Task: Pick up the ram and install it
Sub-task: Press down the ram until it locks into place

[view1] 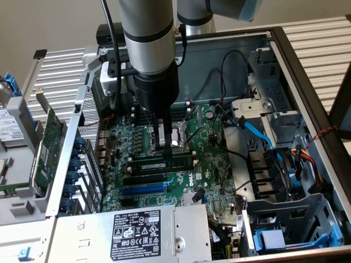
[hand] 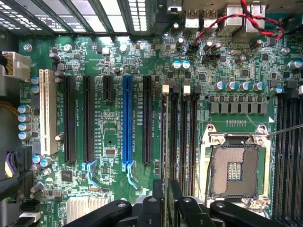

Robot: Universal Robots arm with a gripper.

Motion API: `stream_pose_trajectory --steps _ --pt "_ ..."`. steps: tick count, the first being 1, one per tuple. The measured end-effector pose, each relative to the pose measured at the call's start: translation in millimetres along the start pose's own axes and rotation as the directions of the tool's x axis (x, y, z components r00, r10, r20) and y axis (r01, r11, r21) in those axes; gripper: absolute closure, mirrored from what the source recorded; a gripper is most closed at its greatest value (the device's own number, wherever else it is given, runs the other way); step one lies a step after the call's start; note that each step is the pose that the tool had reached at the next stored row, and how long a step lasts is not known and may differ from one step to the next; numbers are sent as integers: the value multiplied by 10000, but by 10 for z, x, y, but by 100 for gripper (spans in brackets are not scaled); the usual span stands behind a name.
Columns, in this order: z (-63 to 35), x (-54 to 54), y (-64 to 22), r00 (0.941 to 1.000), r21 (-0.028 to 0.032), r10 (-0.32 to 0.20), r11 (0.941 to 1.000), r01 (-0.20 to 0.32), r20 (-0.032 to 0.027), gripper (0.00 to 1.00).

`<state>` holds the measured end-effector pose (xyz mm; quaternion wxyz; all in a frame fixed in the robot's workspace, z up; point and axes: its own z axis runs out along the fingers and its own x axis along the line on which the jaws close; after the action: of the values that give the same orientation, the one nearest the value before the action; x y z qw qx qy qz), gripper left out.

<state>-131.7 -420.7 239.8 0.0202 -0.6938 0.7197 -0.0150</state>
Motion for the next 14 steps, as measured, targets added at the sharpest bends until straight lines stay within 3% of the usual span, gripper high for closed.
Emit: stream_pose_trajectory --steps 4,8,11,14 --pt "-2 0 1 10000 -33 1 10000 -1 -3 80" --pt "-32 0 0 10000 -107 2 9999 -2 -5 80" --pt "-46 0 -1 10000 -204 1 9998 -1 -7 80" --pt "-46 -1 -1 10000 -353 3 9994 -3 -13 80"
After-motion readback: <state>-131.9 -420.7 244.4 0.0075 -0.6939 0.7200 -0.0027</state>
